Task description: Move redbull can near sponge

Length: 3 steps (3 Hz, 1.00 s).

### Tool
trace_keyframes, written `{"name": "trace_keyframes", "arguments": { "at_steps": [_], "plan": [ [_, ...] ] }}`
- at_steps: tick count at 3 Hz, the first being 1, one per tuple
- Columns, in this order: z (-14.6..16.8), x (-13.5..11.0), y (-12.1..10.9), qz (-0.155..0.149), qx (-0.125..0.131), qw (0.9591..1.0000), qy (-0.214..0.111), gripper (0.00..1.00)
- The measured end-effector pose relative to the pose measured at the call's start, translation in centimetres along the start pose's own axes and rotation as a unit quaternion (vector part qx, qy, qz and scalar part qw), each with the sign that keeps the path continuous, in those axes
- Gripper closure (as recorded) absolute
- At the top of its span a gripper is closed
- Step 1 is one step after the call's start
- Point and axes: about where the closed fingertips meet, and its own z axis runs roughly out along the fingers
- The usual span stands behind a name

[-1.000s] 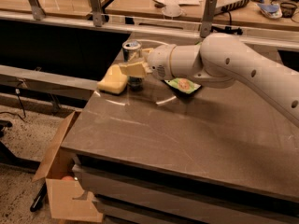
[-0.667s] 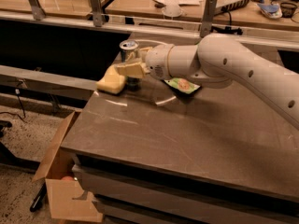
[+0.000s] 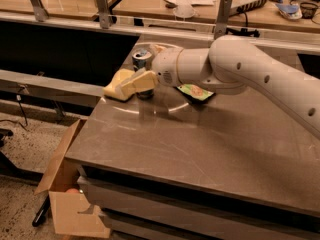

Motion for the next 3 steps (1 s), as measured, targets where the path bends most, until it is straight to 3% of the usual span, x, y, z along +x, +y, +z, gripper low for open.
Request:
{"name": "trace_keyframes", "arguments": {
  "at_steps": [1,2,3],
  "plan": [
    [-2.1,0.9,0.2,-0.001,0.01,0.9999,0.008,0.0],
    [-7.8,3.1,-0.9,0.0,0.053,0.998,0.033,0.0],
    [-8.8,3.4,-1.2,0.002,0.062,0.9975,0.034,0.0]
  ]
}}
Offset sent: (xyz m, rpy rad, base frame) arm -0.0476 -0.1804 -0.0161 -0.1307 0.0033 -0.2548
